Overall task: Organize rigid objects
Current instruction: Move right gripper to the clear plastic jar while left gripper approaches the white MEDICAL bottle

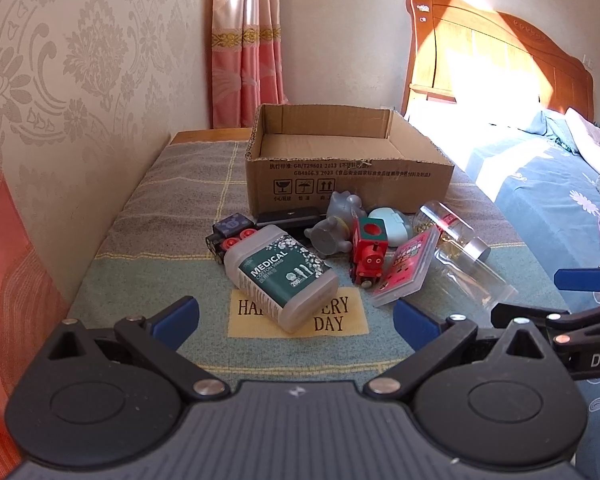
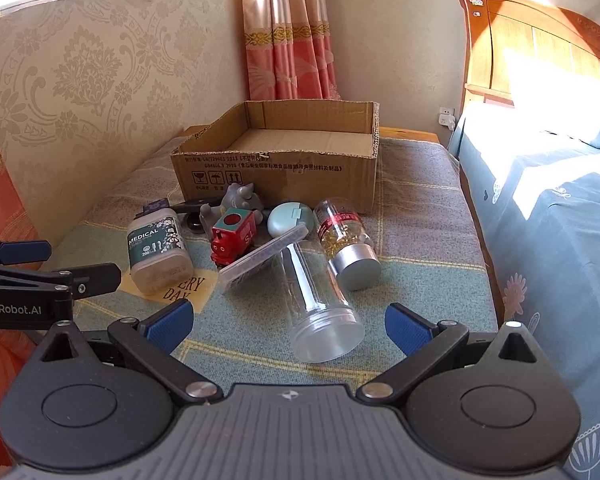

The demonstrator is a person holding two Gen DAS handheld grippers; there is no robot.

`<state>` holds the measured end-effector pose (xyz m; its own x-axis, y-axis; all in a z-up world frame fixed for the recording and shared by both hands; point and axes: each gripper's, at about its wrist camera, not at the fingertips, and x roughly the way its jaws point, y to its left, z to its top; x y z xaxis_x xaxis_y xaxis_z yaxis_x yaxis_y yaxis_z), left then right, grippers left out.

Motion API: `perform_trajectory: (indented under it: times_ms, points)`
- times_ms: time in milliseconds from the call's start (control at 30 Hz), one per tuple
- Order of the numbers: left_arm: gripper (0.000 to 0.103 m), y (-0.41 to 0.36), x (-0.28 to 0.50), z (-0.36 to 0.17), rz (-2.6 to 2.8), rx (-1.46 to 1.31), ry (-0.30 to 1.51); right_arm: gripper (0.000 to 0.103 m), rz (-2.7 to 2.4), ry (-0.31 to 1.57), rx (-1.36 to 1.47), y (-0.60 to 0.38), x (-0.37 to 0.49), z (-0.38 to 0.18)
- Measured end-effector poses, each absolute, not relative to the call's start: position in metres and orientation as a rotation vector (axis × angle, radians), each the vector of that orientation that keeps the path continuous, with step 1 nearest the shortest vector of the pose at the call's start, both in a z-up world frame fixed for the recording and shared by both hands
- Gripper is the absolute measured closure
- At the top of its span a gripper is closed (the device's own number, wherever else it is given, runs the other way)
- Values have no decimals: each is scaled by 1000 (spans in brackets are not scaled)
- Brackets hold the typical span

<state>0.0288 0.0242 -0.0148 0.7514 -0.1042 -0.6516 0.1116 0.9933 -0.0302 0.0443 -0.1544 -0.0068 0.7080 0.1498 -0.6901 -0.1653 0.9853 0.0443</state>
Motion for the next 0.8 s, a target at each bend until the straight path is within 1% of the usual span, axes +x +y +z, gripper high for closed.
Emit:
perform_trajectory:
  times_ms: [300, 500, 800]
  points:
    - [1, 40, 42, -40, -109, 8, 743, 0, 198, 814, -68, -161, 74, -39]
    - [1, 51, 48, -46, -100, -38, 755, 0, 262, 860, -54, -157, 87, -45]
    - [1, 60, 54, -53, -86, -43, 756, 0, 361, 917, -54, -133, 71, -45]
